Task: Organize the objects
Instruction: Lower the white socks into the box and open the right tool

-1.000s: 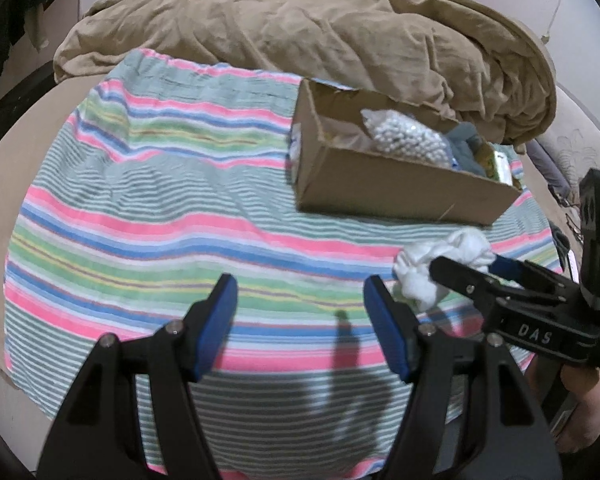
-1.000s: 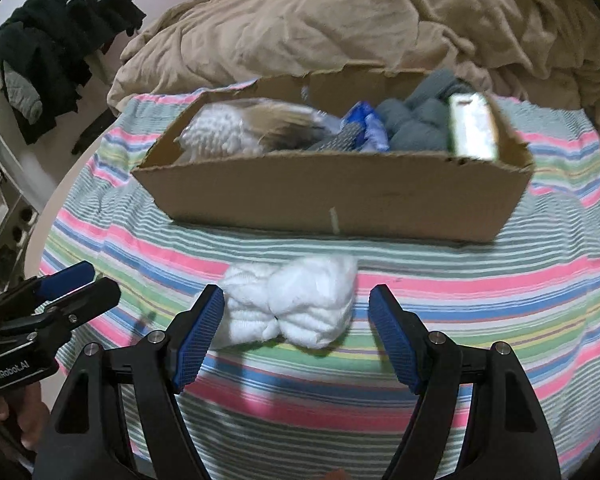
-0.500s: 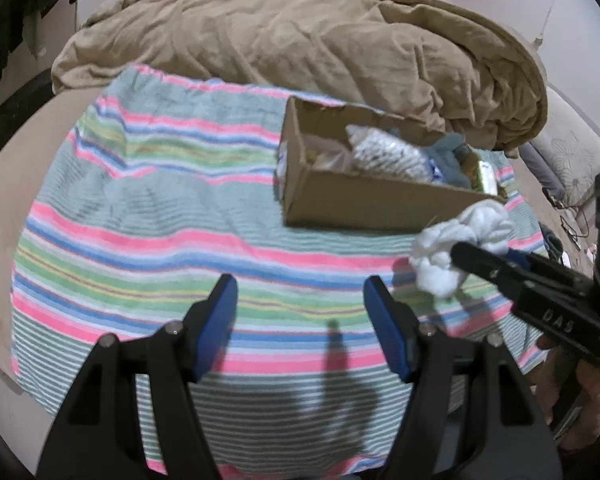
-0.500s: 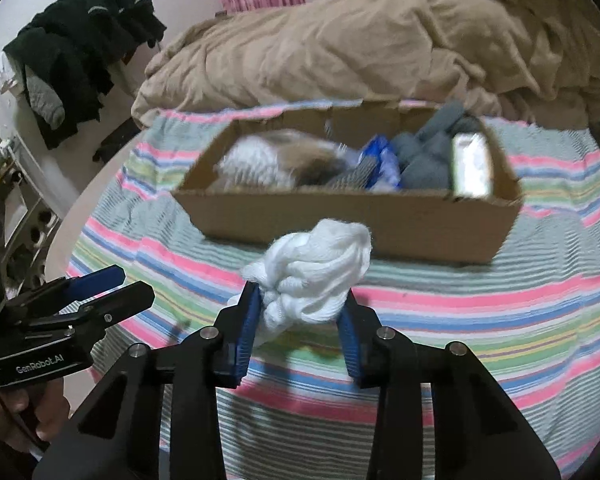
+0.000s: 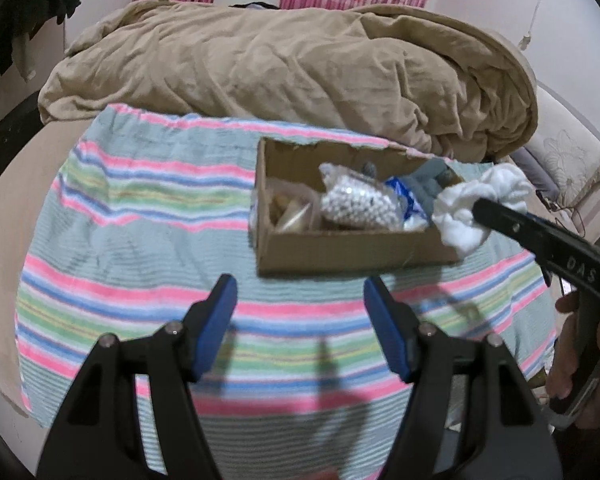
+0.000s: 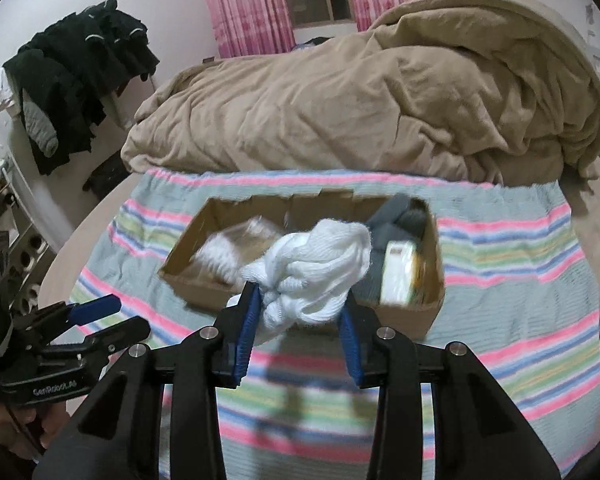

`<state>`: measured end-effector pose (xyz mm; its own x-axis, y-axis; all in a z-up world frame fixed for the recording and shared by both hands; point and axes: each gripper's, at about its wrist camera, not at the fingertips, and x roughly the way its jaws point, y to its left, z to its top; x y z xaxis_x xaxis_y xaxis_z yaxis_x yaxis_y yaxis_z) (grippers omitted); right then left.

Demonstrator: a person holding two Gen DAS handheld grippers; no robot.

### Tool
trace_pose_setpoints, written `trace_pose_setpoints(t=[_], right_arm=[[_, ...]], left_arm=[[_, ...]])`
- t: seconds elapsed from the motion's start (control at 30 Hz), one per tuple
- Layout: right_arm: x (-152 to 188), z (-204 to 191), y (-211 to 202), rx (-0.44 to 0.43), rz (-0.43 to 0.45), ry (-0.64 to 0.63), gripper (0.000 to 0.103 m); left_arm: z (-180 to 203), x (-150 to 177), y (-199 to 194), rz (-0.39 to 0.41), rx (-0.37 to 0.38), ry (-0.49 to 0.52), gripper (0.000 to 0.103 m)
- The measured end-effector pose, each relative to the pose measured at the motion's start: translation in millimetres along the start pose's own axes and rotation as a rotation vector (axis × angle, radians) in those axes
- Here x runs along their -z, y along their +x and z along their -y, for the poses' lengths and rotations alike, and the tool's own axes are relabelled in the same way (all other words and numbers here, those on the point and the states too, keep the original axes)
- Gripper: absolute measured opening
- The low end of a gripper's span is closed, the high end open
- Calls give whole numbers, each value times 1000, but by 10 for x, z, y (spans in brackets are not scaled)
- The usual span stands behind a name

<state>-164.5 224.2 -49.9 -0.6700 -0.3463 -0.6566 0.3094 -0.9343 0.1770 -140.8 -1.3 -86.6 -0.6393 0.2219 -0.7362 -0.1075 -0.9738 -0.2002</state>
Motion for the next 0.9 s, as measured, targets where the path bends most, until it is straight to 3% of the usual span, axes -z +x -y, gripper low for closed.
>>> trace_pose_setpoints(t=[0.07,0.37,0.77,0.9], right_arm=[[-67,32,43,4,5,3,40],[-219,117,343,-1,-22,17,40],[-44,275,807,18,-94,66,43],[-39,248,781,27,-86,56,55]], left_arm=[[8,-69,14,10,-1,4,77],[16,-301,186,23,-23,23,77],[-2,-303,490,-25,-43,14,78],[0,-296,450,-24,-50,10,78]])
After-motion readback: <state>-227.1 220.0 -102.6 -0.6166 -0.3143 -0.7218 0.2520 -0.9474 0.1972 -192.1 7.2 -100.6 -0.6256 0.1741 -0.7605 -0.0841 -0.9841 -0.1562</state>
